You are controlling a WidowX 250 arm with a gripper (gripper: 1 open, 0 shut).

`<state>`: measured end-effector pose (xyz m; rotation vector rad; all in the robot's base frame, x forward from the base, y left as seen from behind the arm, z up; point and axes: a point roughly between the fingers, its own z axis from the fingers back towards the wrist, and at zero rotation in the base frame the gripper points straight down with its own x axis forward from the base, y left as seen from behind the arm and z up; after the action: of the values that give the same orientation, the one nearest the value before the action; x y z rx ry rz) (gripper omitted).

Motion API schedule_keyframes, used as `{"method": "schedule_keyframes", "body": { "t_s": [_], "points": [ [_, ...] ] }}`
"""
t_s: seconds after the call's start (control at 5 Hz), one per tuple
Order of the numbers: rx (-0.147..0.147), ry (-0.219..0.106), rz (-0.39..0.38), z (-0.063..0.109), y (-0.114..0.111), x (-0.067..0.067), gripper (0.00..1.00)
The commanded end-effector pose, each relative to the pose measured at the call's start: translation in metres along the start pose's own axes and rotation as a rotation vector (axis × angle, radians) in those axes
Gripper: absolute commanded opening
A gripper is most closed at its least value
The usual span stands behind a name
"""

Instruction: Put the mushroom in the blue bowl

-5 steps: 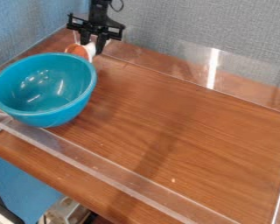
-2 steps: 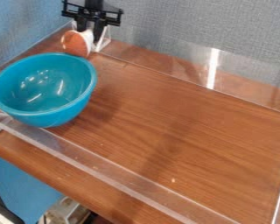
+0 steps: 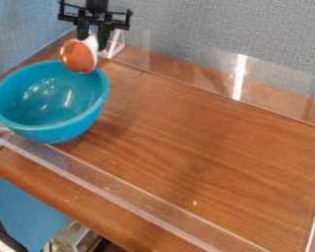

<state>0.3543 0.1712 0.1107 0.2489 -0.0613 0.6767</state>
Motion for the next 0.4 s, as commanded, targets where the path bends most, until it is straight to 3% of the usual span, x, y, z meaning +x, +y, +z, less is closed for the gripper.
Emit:
{"method": "schedule_keyframes", "body": {
  "t_s": [0.0,0.2],
  "points": [
    [-0.025,-0.072,0.071,0.033,0.0229,-0.0022,0.0],
    [-0.028,-0.064,0.091,0.0338,0.0265,-0.0082,0.0]
  ]
}}
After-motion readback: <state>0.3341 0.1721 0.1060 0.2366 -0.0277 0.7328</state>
